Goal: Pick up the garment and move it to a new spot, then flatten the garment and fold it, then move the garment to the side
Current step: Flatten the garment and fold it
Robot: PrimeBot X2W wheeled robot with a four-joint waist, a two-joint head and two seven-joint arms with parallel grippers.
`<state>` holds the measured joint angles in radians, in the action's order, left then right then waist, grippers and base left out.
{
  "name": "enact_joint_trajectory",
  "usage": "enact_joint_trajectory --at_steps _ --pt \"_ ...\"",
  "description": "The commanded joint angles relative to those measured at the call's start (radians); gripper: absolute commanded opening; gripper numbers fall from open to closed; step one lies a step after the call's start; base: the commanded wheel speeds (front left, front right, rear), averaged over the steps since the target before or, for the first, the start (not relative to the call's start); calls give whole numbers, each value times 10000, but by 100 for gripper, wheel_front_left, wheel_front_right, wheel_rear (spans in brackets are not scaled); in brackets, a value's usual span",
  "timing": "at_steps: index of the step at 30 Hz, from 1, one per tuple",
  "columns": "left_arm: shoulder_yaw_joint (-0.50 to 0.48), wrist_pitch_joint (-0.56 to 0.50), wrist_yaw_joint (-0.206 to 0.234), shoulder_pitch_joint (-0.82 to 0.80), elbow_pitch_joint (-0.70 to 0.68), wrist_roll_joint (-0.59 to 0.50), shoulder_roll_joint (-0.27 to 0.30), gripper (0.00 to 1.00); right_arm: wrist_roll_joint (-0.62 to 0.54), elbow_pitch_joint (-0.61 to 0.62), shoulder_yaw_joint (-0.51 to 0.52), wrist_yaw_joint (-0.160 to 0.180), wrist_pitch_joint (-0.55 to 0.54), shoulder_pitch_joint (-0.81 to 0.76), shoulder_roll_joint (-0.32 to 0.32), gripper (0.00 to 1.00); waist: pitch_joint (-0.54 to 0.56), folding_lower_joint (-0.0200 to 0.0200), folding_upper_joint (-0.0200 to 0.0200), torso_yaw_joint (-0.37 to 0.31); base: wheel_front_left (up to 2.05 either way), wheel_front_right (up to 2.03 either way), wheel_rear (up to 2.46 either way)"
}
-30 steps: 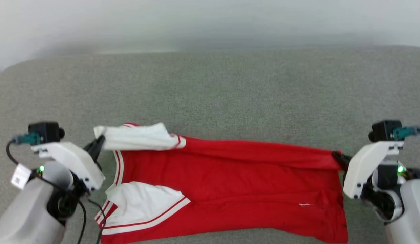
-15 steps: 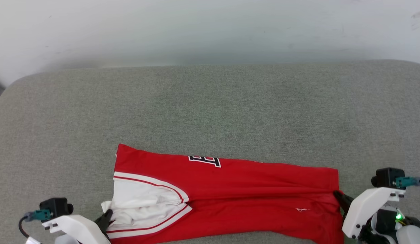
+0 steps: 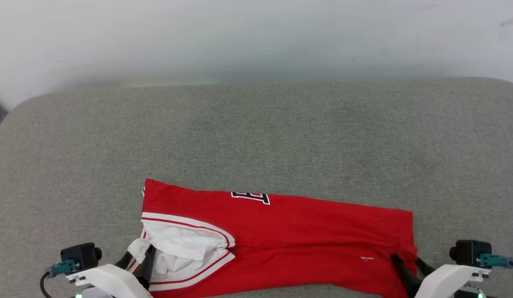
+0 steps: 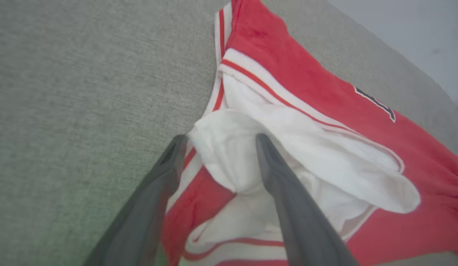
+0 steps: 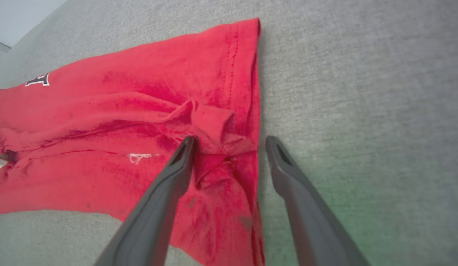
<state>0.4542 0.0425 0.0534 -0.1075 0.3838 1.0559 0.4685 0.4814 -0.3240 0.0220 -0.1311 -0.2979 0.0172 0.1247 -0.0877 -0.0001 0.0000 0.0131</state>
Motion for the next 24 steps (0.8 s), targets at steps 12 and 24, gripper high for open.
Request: enact_joint_trajectory --at_steps 12,24 --pt "-541 2171 890 -300 -1883 -2148 -125 100 -296 2145 1265 5 -948 -524 355 100 457 1 0 178 0 0 0" --pt "-1075 2238 1730 -52 -4237 -5106 -590 100 -565 1942 1401 5 -3259 266 673 100 -215 1 0 811 0 0 0"
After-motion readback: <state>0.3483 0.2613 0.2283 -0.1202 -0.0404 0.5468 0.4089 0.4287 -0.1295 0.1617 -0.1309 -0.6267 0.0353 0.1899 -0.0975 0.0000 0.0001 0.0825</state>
